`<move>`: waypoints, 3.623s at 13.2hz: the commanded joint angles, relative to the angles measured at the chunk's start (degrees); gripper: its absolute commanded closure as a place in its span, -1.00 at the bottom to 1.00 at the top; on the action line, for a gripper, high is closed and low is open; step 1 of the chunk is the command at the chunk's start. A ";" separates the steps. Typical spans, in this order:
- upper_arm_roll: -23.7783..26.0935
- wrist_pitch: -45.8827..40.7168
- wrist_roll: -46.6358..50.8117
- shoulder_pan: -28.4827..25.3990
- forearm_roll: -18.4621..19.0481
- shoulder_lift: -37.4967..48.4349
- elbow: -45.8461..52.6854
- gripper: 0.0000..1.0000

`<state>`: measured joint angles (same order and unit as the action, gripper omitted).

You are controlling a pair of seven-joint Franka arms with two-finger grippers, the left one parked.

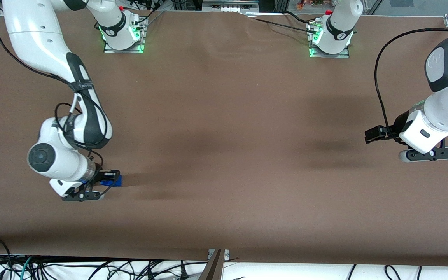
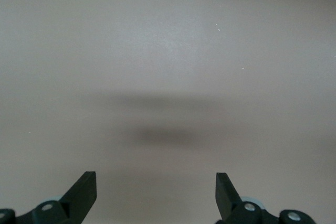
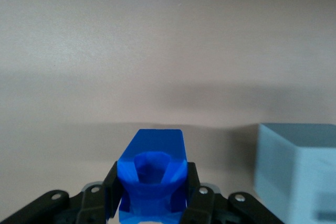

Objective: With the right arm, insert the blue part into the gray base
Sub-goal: 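Carry the blue part over the gray base's opening, then lower the blue part into the gray base's square opening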

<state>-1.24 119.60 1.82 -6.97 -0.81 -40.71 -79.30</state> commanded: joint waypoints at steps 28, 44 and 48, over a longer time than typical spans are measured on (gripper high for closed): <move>-2.27 -3.85 -13.69 10.49 -0.95 2.21 -1.91 0.29; -2.27 -1.12 -11.14 10.49 -2.44 -0.42 -1.91 0.29; -2.27 -0.60 -11.05 10.49 -2.71 -0.60 -2.00 0.29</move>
<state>-3.89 115.80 -9.91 3.52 -2.22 -38.67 -79.09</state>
